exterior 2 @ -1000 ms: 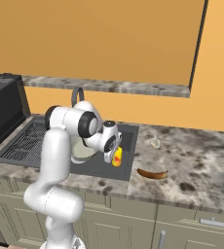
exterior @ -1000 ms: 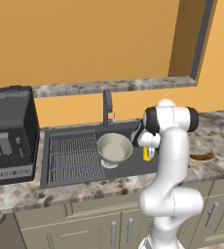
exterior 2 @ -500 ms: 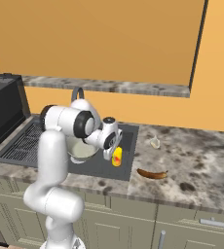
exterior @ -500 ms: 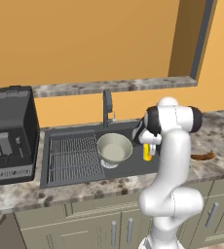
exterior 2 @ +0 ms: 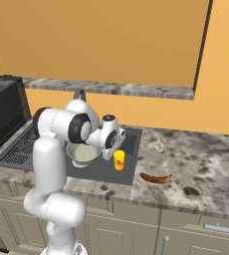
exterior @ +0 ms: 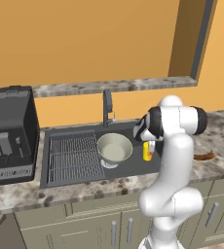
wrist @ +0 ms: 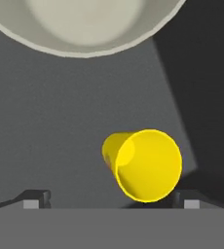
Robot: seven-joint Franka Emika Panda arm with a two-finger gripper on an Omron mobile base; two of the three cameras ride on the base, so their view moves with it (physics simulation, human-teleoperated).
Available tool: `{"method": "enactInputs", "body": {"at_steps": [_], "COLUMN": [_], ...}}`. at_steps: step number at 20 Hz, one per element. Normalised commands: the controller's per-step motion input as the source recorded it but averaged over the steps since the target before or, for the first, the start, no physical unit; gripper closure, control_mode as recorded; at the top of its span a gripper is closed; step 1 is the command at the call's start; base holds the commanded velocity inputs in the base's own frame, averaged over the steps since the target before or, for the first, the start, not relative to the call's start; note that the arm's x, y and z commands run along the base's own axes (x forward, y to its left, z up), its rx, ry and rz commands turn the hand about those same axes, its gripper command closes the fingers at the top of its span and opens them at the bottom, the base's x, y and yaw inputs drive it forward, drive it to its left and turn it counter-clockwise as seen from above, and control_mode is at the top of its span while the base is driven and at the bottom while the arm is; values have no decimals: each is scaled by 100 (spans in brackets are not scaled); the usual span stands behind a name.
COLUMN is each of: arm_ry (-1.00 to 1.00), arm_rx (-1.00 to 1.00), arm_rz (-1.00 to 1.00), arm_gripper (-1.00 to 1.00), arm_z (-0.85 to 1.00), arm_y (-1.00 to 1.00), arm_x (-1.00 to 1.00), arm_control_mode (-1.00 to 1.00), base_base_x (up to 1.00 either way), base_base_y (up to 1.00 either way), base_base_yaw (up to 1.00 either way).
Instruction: Remove the garlic and banana from the sink. Then move the bowl and cup from the counter to the sink for washing.
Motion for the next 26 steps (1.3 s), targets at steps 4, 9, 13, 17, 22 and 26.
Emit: {"method": "enactInputs", "body": {"at_steps": [4,9,13,17,22,26], "arm_ry": [0,0,1,0,2,1], "arm_rx": [0,0,0,0,1,6], "arm_rz": [-12,-18,-18,-19,-20,-19], "arm_gripper": [-100,-100,-100,-100,-100,-100], "arm_z": [31,32,36,38,31,27], "arm_y": [3,0,0,0,2,2], "arm_x": [-17,-19,-20,-21,-26,-30], "arm_control_mode": [-100,-100,-100,-100,-100,-100], "base_base_x": [0,0,0,0,0,0], "base_base_y": [0,0,0,0,0,0], "base_base_yaw": [0,0,0,0,0,0]}}
